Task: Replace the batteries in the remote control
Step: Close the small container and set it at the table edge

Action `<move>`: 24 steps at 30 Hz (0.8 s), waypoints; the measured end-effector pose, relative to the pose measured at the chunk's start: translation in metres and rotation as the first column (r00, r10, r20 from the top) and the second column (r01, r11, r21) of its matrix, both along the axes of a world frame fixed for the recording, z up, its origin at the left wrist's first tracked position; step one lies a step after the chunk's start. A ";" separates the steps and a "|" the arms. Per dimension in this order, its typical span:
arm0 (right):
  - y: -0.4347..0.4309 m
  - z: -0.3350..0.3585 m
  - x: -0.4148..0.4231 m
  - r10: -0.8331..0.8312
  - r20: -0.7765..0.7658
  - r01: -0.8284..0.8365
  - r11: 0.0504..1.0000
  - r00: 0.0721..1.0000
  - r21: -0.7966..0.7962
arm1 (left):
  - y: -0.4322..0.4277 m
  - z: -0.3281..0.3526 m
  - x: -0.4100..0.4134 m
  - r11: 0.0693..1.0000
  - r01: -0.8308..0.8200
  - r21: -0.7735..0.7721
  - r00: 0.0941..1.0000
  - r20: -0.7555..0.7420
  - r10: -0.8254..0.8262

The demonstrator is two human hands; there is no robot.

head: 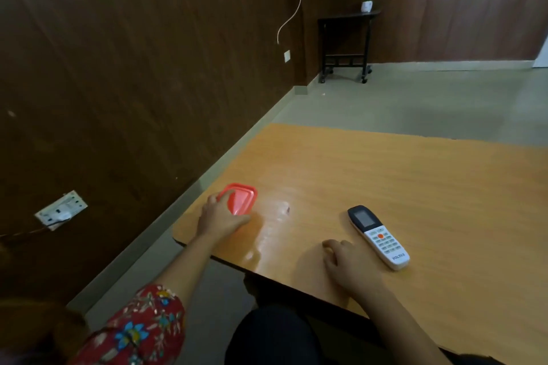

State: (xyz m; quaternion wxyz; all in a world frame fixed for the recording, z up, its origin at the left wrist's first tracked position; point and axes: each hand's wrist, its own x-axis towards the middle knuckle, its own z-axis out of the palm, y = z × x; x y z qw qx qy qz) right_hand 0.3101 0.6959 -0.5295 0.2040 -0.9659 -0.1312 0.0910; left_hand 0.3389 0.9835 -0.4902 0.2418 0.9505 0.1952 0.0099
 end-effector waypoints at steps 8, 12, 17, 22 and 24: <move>0.006 -0.007 0.008 0.018 0.045 -0.016 0.999 0.999 -0.037 | 0.073 -0.015 0.005 0.997 -0.057 -0.044 0.997 -0.046 0.055; 0.004 -0.008 0.005 0.035 0.062 -0.032 0.998 0.997 -0.049 | 0.080 -0.023 0.004 0.998 -0.026 -0.051 0.999 -0.048 0.024; 0.002 -0.010 0.003 0.048 0.054 -0.045 0.998 0.997 -0.044 | 0.084 -0.025 0.011 0.998 0.019 -0.065 0.998 -0.061 -0.023; -0.001 -0.010 0.002 0.061 0.045 -0.059 0.998 0.997 -0.026 | 0.070 -0.018 0.004 0.988 0.024 0.153 1.000 0.010 -0.026; -0.001 -0.008 0.003 0.068 0.026 -0.068 0.997 0.997 -0.021 | 0.047 -0.010 -0.002 0.993 -0.011 0.119 0.984 0.179 -0.011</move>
